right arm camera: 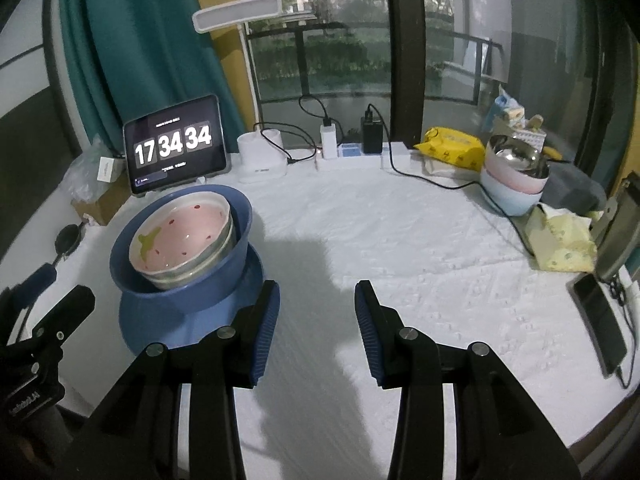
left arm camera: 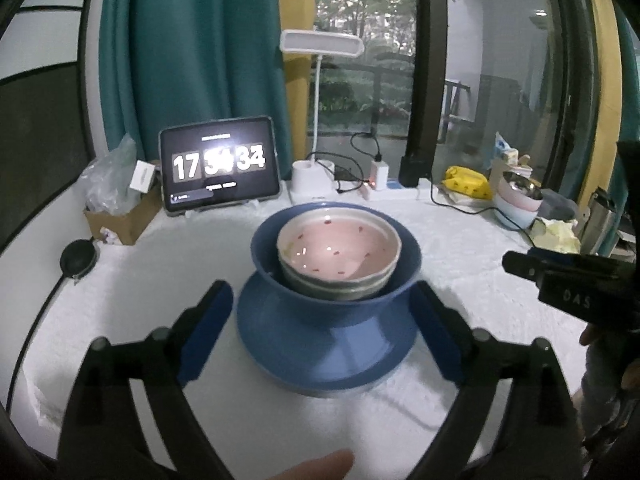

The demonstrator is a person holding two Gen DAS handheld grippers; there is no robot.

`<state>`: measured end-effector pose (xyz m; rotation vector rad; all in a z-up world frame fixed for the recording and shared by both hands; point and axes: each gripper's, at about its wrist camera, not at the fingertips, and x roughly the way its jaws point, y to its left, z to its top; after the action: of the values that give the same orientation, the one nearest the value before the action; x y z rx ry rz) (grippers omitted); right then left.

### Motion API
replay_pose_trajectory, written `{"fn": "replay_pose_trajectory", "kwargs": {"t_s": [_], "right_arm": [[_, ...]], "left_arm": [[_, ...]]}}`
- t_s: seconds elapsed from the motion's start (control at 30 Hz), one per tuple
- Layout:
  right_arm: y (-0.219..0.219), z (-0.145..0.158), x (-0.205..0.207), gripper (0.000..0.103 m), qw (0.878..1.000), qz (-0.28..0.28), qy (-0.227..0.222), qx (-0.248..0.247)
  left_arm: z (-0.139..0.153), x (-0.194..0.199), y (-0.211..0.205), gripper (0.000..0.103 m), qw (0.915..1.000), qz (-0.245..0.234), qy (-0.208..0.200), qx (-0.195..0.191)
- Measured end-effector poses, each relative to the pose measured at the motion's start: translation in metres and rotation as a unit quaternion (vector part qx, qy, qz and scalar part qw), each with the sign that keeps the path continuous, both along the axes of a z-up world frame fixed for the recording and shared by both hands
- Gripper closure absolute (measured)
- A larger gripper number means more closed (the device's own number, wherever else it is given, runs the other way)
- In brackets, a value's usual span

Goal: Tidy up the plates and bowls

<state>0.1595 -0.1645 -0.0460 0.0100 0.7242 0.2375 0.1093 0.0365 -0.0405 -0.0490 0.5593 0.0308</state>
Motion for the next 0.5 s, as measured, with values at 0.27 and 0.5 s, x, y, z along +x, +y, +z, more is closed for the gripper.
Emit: {"fn": "replay_pose_trajectory", "kwargs": {"t_s": [0.27, 0.5], "right_arm": [[-0.011, 0.015, -0.028, 0.062, 0.999, -0.008, -0.033, -0.002], [-0.024, 0.031, -0.047, 0.062, 0.998, -0.019, -0.057, 0.002]], "left_arm": [[0.015, -0.020, -0.009, 0.011, 0.9996, -0.010, -0.025, -0.006], [0.030, -0.037, -0.019, 0.011, 0.9983, -0.018, -0.055, 0.007]]}}
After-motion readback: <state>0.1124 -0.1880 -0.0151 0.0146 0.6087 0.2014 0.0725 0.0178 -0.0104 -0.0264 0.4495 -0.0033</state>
